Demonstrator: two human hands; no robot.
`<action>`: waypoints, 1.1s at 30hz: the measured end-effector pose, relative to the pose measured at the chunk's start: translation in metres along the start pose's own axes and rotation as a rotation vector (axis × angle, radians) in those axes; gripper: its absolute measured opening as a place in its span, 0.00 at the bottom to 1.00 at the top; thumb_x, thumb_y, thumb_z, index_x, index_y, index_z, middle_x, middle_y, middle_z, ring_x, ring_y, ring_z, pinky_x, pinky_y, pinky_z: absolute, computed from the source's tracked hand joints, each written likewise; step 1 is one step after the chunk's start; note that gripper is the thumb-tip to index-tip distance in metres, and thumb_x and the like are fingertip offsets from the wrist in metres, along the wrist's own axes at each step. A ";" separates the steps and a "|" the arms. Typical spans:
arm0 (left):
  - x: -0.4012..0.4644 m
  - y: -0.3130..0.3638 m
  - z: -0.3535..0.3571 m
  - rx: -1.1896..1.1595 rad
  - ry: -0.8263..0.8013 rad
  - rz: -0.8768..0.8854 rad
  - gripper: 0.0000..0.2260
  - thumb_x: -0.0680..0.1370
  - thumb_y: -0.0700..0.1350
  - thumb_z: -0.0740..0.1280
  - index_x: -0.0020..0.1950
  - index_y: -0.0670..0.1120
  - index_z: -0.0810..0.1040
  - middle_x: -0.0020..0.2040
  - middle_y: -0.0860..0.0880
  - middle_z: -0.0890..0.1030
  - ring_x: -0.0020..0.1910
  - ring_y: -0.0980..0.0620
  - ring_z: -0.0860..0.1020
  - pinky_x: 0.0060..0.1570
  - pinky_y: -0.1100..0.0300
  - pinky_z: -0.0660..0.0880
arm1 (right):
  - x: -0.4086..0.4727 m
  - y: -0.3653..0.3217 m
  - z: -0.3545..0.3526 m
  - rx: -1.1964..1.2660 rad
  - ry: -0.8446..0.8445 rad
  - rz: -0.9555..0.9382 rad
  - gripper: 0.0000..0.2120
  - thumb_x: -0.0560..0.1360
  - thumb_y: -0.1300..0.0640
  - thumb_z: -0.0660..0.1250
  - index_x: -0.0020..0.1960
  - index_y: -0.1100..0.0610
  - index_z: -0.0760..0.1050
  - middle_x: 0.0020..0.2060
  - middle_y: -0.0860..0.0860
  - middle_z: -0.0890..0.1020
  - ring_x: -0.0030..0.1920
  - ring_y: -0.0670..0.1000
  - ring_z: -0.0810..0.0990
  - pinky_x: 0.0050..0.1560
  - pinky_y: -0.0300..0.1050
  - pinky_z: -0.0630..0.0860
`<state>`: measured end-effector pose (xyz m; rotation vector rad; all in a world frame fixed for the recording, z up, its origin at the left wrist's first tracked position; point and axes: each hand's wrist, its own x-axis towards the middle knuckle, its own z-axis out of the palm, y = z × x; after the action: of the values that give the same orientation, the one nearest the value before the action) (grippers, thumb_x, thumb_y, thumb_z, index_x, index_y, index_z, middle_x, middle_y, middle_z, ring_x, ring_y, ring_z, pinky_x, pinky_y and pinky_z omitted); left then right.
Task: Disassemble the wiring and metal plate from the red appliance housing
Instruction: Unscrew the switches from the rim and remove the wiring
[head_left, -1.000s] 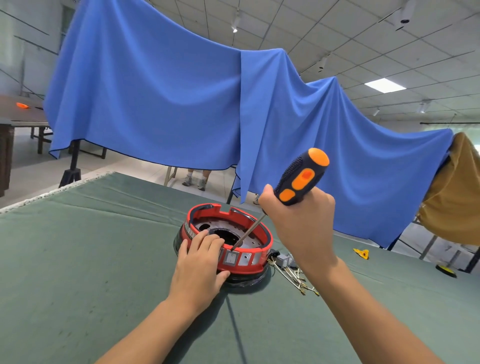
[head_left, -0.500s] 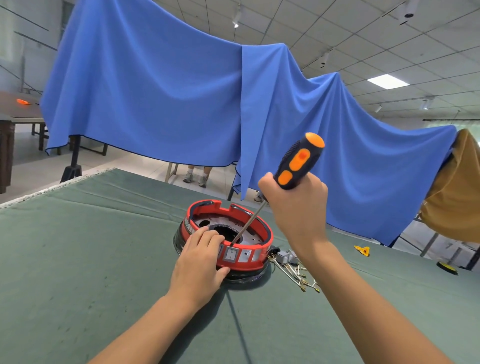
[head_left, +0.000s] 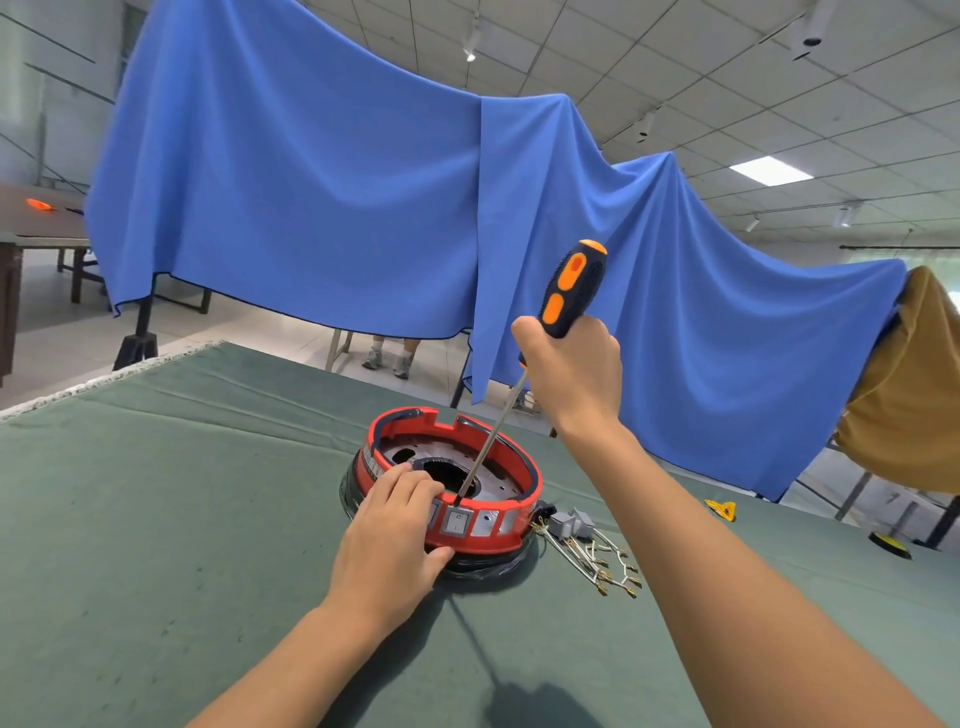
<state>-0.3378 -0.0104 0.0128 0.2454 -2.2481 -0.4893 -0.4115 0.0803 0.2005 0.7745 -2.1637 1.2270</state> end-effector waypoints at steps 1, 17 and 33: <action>0.000 0.000 0.000 0.002 0.002 -0.001 0.26 0.66 0.49 0.77 0.62 0.46 0.75 0.61 0.52 0.75 0.69 0.50 0.66 0.68 0.57 0.63 | 0.004 0.002 0.002 -0.010 0.002 0.019 0.12 0.68 0.52 0.63 0.31 0.58 0.69 0.32 0.58 0.81 0.29 0.53 0.71 0.31 0.44 0.70; -0.001 -0.003 0.004 -0.004 0.016 0.022 0.26 0.62 0.52 0.79 0.57 0.50 0.75 0.57 0.56 0.76 0.65 0.52 0.70 0.63 0.61 0.67 | 0.060 0.032 0.072 -0.334 -0.166 0.142 0.12 0.73 0.49 0.61 0.38 0.57 0.71 0.38 0.53 0.81 0.34 0.54 0.74 0.31 0.42 0.67; 0.000 0.000 -0.001 0.003 -0.008 0.007 0.24 0.68 0.51 0.74 0.62 0.49 0.73 0.62 0.54 0.73 0.70 0.53 0.65 0.66 0.58 0.66 | 0.004 0.026 -0.006 0.062 0.161 -0.106 0.18 0.66 0.50 0.61 0.30 0.65 0.65 0.26 0.62 0.77 0.33 0.61 0.77 0.31 0.50 0.72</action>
<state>-0.3372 -0.0103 0.0132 0.2378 -2.2563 -0.4847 -0.4314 0.0963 0.1906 0.7771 -1.9395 1.2620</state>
